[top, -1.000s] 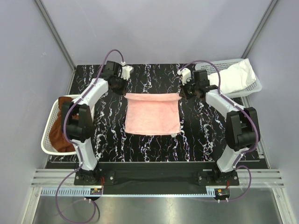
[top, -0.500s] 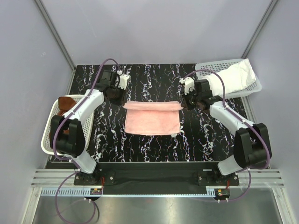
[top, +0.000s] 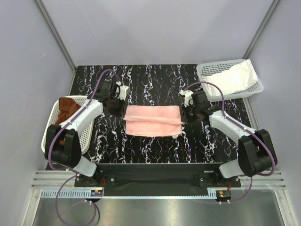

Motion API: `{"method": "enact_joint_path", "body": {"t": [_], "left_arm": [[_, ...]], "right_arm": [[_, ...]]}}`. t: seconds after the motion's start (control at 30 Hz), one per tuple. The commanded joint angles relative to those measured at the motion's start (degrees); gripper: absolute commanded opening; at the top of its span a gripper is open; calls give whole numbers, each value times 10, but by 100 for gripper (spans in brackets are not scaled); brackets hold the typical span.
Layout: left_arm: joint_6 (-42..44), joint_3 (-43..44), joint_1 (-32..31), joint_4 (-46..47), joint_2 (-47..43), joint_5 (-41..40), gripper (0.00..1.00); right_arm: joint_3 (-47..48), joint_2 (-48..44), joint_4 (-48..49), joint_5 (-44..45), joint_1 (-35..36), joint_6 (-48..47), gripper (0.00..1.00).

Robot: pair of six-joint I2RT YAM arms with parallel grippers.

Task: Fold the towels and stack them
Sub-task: Fold the towel

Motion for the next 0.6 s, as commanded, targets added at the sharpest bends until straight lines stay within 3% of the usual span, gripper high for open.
{"method": "enact_joint_path", "body": {"t": [0.0,0.47,0.57], "left_arm": [[-16,-36,-4,6,-33,-7,0],[-21,-87,-18,11,-50,-17,0],[-36,-88,-21,1,-50,-17,4]], "right_arm": [[-15,-26,-2,31,6,32,0],[-8,-32,-56,21,7,71,0],[6,-10,-83,11,7,88,6]]}}
